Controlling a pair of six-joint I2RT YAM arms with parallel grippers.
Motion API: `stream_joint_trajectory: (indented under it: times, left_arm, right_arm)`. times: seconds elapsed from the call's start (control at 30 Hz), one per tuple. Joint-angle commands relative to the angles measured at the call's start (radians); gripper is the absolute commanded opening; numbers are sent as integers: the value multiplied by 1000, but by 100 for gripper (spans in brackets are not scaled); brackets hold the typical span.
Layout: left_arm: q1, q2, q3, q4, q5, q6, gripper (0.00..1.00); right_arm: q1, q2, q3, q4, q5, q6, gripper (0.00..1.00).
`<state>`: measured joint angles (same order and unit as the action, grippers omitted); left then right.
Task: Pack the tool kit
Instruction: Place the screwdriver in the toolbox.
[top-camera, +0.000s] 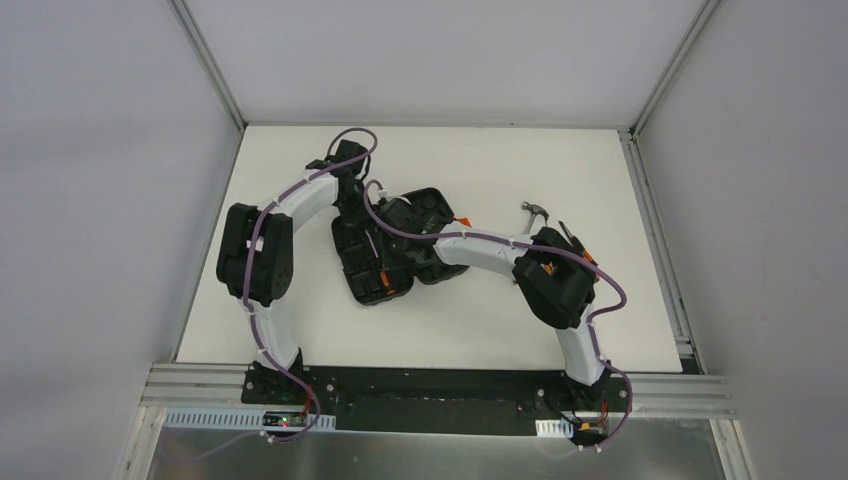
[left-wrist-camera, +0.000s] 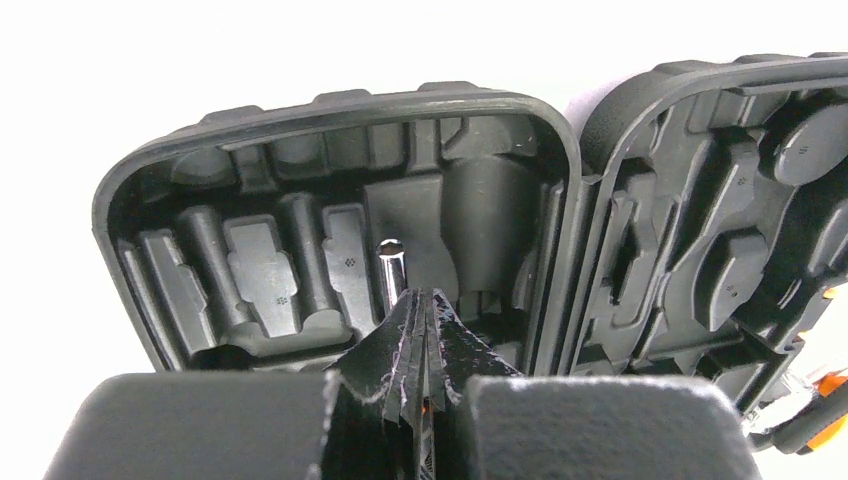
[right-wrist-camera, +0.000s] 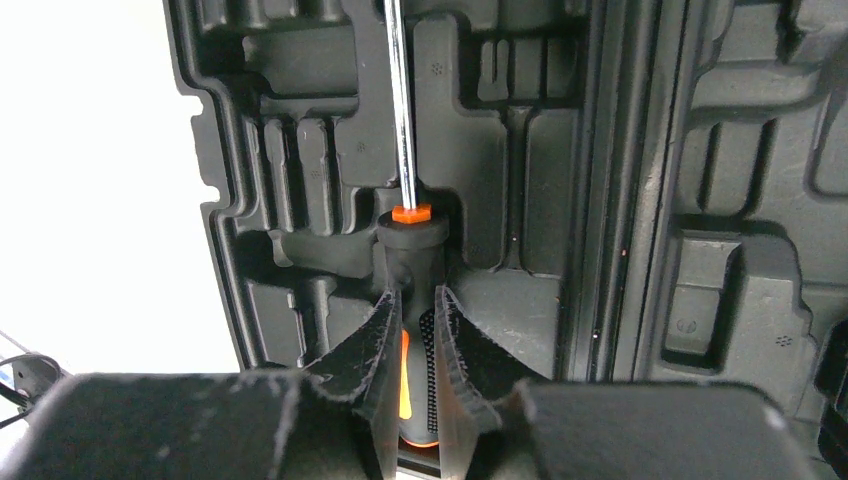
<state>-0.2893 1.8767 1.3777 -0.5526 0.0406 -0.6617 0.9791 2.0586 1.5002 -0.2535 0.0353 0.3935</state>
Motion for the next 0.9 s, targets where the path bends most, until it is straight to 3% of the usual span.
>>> stream_joint_trajectory:
  times: [0.0,0.47,0.87]
  left_arm:
    - [-14,32,27,-58,-35,17,2]
    - [-57,-113,67,-76,-203,45,9]
    - [-57,10,103,-100,-208,38,7]
  right_arm:
    - [-7,71,-14,-119,27,5,15]
    - [-8,86,-13,-141,22,11,14]
    - [-7,83,-11,-144,23,9,14]
